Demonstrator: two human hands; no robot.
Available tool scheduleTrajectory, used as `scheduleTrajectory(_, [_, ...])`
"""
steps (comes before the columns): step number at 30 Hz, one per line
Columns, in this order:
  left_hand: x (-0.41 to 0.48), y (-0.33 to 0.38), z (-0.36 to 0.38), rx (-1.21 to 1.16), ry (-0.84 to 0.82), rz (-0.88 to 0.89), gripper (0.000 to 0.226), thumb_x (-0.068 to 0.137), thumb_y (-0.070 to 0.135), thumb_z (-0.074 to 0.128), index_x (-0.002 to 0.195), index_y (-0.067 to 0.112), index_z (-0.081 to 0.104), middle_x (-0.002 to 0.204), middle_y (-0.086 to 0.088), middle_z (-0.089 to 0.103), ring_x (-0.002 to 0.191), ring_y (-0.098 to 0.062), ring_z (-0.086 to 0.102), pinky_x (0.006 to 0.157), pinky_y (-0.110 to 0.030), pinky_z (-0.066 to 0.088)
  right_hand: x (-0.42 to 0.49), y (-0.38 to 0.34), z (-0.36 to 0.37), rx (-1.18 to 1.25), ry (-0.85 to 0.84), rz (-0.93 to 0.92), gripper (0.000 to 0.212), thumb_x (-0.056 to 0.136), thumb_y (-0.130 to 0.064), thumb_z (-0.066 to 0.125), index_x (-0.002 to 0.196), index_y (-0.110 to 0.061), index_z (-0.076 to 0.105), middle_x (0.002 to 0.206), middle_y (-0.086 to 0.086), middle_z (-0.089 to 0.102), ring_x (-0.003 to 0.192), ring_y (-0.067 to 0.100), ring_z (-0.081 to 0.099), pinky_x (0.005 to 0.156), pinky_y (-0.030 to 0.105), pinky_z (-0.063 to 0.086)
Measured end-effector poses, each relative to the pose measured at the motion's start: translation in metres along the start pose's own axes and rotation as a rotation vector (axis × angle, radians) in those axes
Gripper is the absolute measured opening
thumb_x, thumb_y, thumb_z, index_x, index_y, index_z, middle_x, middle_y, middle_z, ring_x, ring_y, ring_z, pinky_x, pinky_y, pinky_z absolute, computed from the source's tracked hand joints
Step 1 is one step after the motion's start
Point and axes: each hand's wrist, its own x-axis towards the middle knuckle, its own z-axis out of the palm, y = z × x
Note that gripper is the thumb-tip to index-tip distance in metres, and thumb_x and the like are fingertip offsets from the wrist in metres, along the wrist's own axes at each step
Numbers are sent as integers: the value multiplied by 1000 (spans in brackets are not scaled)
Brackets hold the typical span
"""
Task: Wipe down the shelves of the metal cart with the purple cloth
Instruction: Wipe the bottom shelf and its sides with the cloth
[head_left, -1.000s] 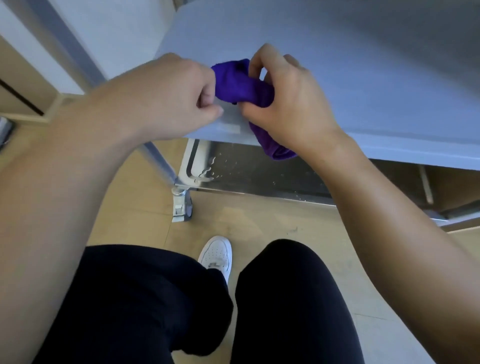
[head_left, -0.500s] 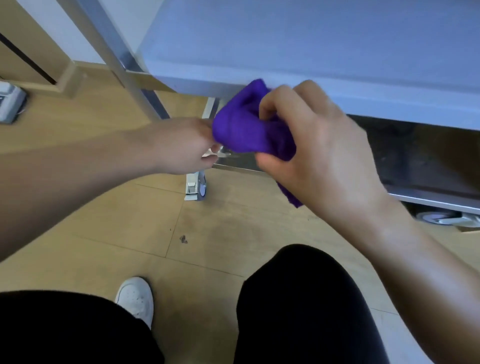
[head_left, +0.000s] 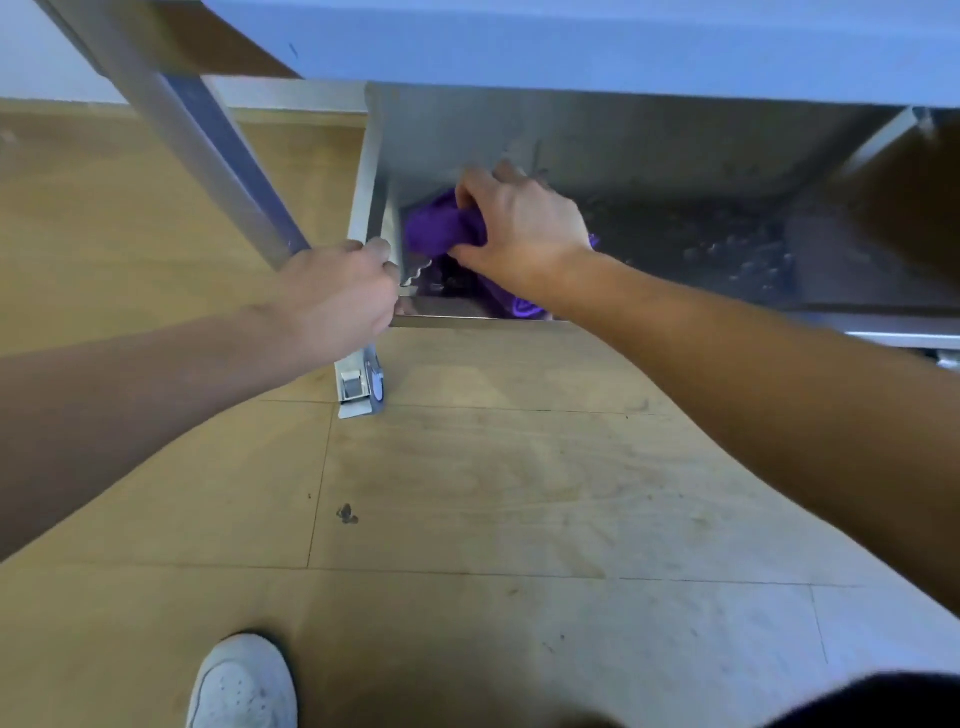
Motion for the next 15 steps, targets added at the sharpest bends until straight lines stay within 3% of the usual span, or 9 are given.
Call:
scheduleTrajectory(2, [-3, 5, 13, -68, 31, -10, 14, 71, 1, 73, 68, -3, 60, 70, -14, 51, 63, -34, 59, 41, -33, 44, 13, -1, 12, -2, 17, 77, 44, 79, -45, 67, 113, -24, 47, 118, 5, 51, 103, 31, 55, 69, 34, 39])
scheduleTrajectory(6, [-8, 7, 19, -169, 122, -59, 9, 76, -2, 68, 70, -4, 61, 77, -17, 53, 68, -36, 59, 45, -39, 49, 7, 0, 28, 69, 37, 129, 54, 76, -58, 67, 113, -23, 48, 118, 3, 51, 106, 28, 52, 73, 35, 42])
scheduleTrajectory(8, [-9, 7, 24, -221, 123, -77, 5, 79, -4, 63, 75, -3, 62, 84, -16, 51, 76, -36, 58, 54, -44, 53, -1, 1, 33, 131, 56, 56, 50, 82, -59, 61, 115, -23, 51, 118, 4, 51, 108, 28, 51, 80, 36, 46])
scheduleTrajectory(11, [-15, 10, 33, -254, 134, -143, 10, 75, -10, 63, 76, -1, 62, 92, -14, 50, 76, -33, 54, 56, -44, 51, -9, -10, 44, 185, 129, -94, 36, 91, -49, 53, 114, -22, 57, 117, 4, 54, 108, 29, 53, 85, 37, 48])
scheduleTrajectory(15, [-23, 13, 43, -221, 155, -140, 18, 69, -12, 63, 84, -3, 62, 98, -17, 50, 73, -33, 53, 56, -46, 52, -11, -28, 59, 24, 156, -97, 37, 91, -48, 52, 120, -25, 55, 124, 0, 52, 115, 24, 47, 88, 37, 43])
